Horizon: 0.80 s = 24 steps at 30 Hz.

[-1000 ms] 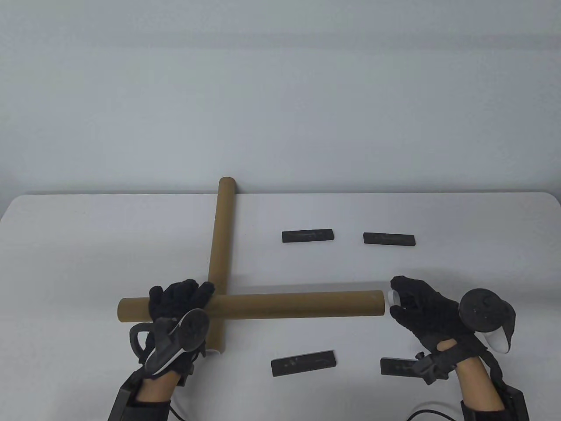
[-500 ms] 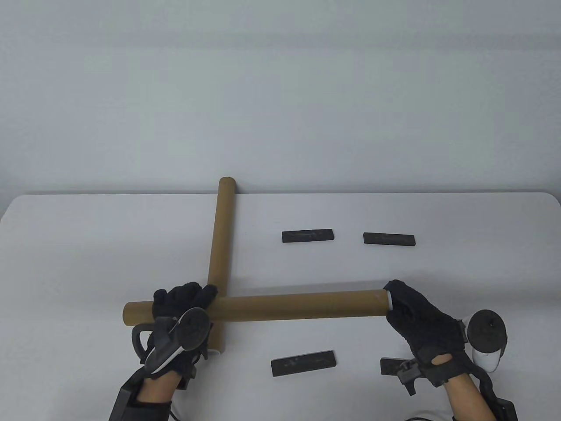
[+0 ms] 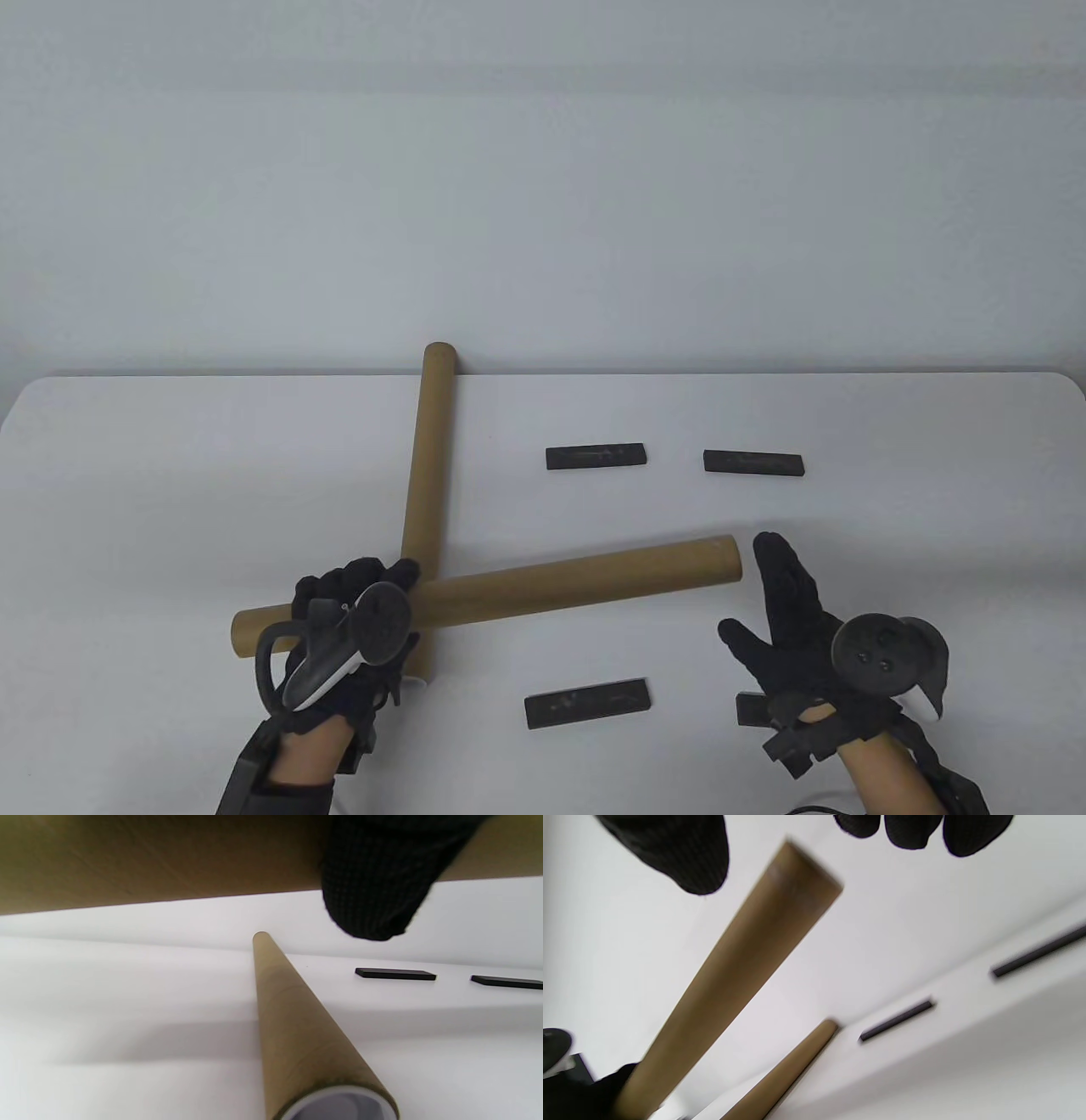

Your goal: Roll up papers and store in mailing tubes

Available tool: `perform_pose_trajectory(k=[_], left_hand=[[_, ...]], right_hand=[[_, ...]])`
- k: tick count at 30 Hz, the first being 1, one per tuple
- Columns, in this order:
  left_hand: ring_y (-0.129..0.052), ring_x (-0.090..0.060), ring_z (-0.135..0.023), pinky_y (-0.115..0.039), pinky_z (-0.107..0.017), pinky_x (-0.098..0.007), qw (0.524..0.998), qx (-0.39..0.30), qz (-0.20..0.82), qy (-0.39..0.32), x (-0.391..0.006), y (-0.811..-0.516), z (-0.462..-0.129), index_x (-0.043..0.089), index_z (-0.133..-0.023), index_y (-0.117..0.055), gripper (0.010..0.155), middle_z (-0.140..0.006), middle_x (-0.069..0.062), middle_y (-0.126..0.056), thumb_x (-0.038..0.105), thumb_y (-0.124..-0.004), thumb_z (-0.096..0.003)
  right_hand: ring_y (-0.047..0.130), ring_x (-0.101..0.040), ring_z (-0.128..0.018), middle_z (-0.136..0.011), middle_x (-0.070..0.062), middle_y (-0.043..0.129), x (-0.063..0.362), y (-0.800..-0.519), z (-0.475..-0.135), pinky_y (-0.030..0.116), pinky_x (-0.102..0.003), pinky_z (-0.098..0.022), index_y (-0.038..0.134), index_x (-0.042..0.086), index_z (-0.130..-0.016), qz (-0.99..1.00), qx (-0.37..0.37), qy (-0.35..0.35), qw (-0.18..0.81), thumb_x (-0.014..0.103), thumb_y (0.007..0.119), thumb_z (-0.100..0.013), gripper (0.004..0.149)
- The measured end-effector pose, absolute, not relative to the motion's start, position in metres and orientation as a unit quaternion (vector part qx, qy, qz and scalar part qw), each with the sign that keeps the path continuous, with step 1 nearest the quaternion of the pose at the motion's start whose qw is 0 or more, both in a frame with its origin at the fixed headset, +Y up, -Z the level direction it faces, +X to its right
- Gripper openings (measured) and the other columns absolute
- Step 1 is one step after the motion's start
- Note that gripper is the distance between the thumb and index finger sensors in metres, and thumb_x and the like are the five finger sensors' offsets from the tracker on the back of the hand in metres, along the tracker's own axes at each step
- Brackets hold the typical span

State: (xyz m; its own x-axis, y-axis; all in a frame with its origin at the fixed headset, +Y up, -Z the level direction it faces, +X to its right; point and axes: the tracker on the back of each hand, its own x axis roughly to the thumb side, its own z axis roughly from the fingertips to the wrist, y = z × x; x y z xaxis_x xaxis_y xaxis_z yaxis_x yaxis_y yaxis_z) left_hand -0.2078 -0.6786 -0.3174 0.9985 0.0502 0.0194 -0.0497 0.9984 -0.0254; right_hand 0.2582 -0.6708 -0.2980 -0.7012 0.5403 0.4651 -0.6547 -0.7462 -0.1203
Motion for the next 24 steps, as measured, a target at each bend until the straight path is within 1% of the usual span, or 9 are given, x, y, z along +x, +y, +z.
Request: perform_pose_trajectory(k=[2, 3, 5, 7, 11, 13, 15, 21, 24], left_hand=[[-0.073, -0.025, -0.097, -0.051, -0.074, -0.060, 0.998, -0.048, 0.038, 0.009, -0.211, -0.677, -0.320, 0.049, -0.102, -0.038, 0.081, -0.106, 0.000, -0.057, 0.053, -0.087, -0.0371], [-0.074, -0.027, -0.096, -0.053, -0.074, -0.061, 0.996, -0.073, 0.046, 0.015, -0.211, -0.677, -0.321, 0.047, -0.103, -0.029, 0.085, -0.107, -0.002, -0.054, 0.053, -0.084, -0.0386], [-0.079, -0.026, -0.093, -0.062, -0.072, -0.059, 0.989, -0.125, 0.080, 0.010, -0.213, -0.680, -0.323, 0.045, -0.103, -0.017, 0.087, -0.106, -0.005, -0.053, 0.057, -0.077, -0.0408], [-0.082, -0.029, -0.088, -0.069, -0.068, -0.057, 0.979, -0.143, 0.143, 0.023, -0.213, -0.684, -0.326, 0.040, -0.103, -0.016, 0.087, -0.104, -0.010, -0.054, 0.056, -0.076, -0.0422], [-0.086, -0.029, -0.082, -0.077, -0.064, -0.051, 0.965, -0.172, 0.168, 0.102, -0.221, -0.686, -0.339, 0.031, -0.105, -0.015, 0.089, -0.100, -0.014, -0.057, 0.057, -0.073, -0.0430], [-0.086, -0.029, -0.082, -0.078, -0.064, -0.050, 0.953, -0.196, 0.170, 0.159, -0.232, -0.688, -0.349, 0.030, -0.105, -0.014, 0.090, -0.100, -0.013, -0.057, 0.058, -0.073, -0.0433], [-0.085, -0.029, -0.082, -0.078, -0.064, -0.050, 0.938, -0.216, 0.184, 0.198, -0.245, -0.692, -0.360, 0.030, -0.105, -0.014, 0.090, -0.100, -0.014, -0.057, 0.058, -0.073, -0.0434], [-0.084, -0.030, -0.083, -0.077, -0.064, -0.049, 0.898, -0.273, 0.196, 0.285, -0.275, -0.711, -0.394, 0.029, -0.105, -0.014, 0.089, -0.100, -0.014, -0.056, 0.057, -0.073, -0.0436], [-0.084, -0.029, -0.083, -0.077, -0.064, -0.048, 0.883, -0.285, 0.167, 0.335, -0.281, -0.723, -0.407, 0.029, -0.105, -0.015, 0.089, -0.100, -0.014, -0.056, 0.057, -0.072, -0.0434]], right_hand=[[0.046, -0.067, -0.101, -0.115, -0.033, 0.034, 0.267, -0.665, -0.294, 0.053, -0.076, -0.065, 0.028, -0.003, -0.114, 0.919, 0.196, -0.163, 0.300, 0.050, 0.075, -0.054, 0.093], [0.047, -0.067, -0.101, -0.115, -0.033, 0.036, 0.270, -0.664, -0.294, 0.054, -0.076, -0.065, 0.030, -0.003, -0.114, 0.919, 0.191, -0.170, 0.299, 0.051, 0.075, -0.054, 0.093], [0.046, -0.068, -0.101, -0.115, -0.033, 0.038, 0.272, -0.665, -0.295, 0.053, -0.076, -0.065, 0.031, -0.002, -0.115, 0.918, 0.191, -0.161, 0.309, 0.051, 0.075, -0.054, 0.092], [0.043, -0.068, -0.101, -0.115, -0.033, 0.037, 0.271, -0.667, -0.297, 0.052, -0.077, -0.065, 0.031, -0.002, -0.115, 0.916, 0.198, -0.144, 0.317, 0.051, 0.075, -0.054, 0.092], [0.042, -0.068, -0.102, -0.116, -0.032, 0.038, 0.266, -0.666, -0.295, 0.051, -0.077, -0.065, 0.031, -0.001, -0.115, 0.921, 0.212, -0.141, 0.293, 0.052, 0.075, -0.054, 0.092], [0.042, -0.068, -0.102, -0.116, -0.032, 0.039, 0.265, -0.665, -0.293, 0.051, -0.077, -0.065, 0.032, -0.001, -0.115, 0.923, 0.215, -0.146, 0.283, 0.052, 0.075, -0.054, 0.091], [0.042, -0.068, -0.102, -0.116, -0.032, 0.040, 0.264, -0.665, -0.293, 0.051, -0.077, -0.065, 0.032, -0.001, -0.115, 0.923, 0.218, -0.144, 0.284, 0.052, 0.075, -0.054, 0.091], [0.042, -0.068, -0.102, -0.115, -0.031, 0.041, 0.263, -0.668, -0.294, 0.051, -0.077, -0.065, 0.033, -0.001, -0.115, 0.924, 0.220, -0.131, 0.284, 0.052, 0.074, -0.054, 0.091], [0.043, -0.068, -0.102, -0.115, -0.031, 0.042, 0.262, -0.670, -0.295, 0.052, -0.077, -0.065, 0.033, -0.001, -0.115, 0.925, 0.221, -0.126, 0.283, 0.052, 0.074, -0.054, 0.091]])
